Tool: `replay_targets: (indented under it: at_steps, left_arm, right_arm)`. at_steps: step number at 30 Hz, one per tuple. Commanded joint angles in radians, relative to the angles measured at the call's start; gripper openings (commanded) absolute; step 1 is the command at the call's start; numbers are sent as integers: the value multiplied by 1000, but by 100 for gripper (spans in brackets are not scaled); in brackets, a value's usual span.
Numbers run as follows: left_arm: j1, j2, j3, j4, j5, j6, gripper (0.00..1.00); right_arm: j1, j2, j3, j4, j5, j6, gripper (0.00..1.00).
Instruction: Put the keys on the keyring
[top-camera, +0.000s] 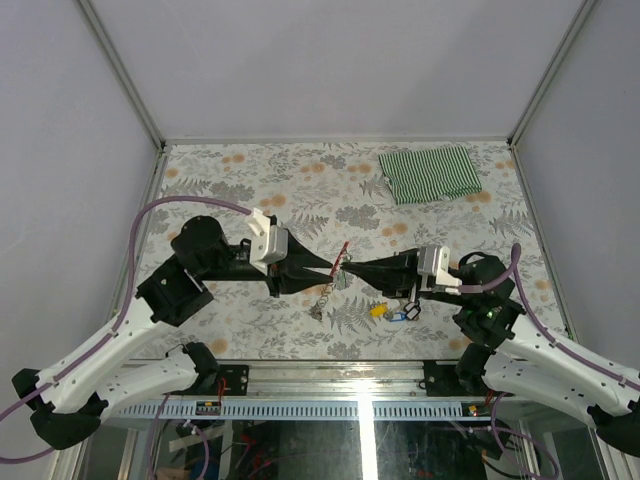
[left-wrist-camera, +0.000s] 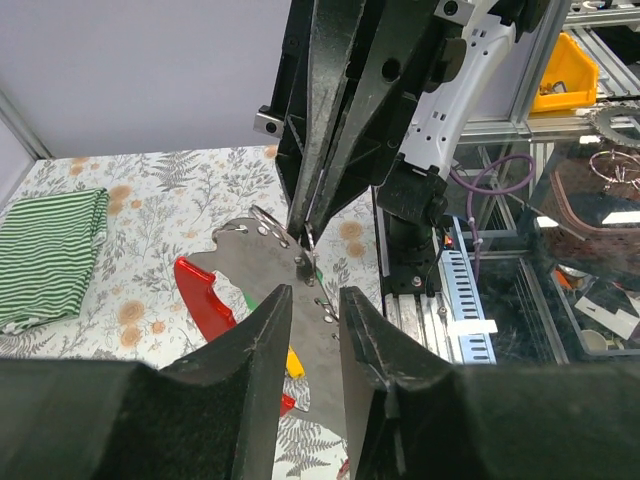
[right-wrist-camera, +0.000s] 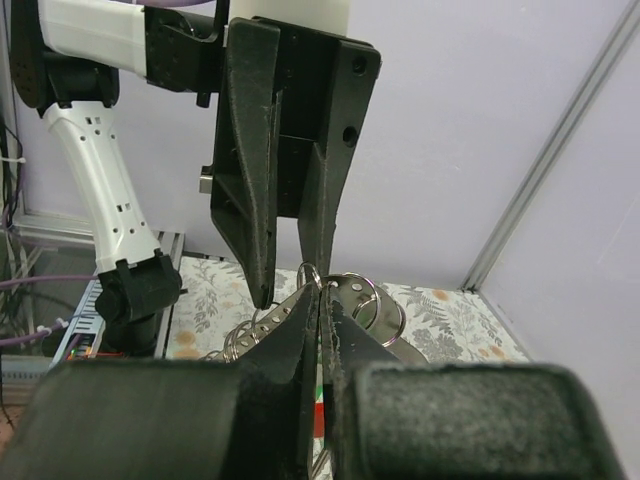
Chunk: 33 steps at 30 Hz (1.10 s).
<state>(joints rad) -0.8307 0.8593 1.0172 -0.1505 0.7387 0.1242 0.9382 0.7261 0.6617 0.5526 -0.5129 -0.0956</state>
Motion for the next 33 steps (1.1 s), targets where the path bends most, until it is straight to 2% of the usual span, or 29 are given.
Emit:
replay_targets:
  at_steps: [1, 8, 13, 23, 25, 29, 33]
  left_arm:
    - [-6, 0, -19, 122, -45, -56, 25]
    - [-6, 19, -40, 166, -88, -107, 16]
    - [-5, 27, -46, 179, -137, -134, 4]
    - [-6, 24, -43, 170, -202, -152, 0]
    - [-5, 27, -43, 170, -200, -155, 2]
    - [-6, 19, -46, 180, -182, -160, 20]
    - [-6, -3, -73, 232, -85, -159, 28]
  right_arm:
    - [6, 8, 7, 142, 73, 23, 0]
    - [6, 27, 3, 152, 92, 31, 0]
    - [6, 29, -2, 166, 40, 51, 0]
    - [6, 31, -4, 140, -61, 67, 0]
    - [6, 35, -2, 138, -71, 69, 0]
    - [5, 30, -6, 135, -21, 51, 0]
    - [5, 11, -10, 126, 51, 22, 0]
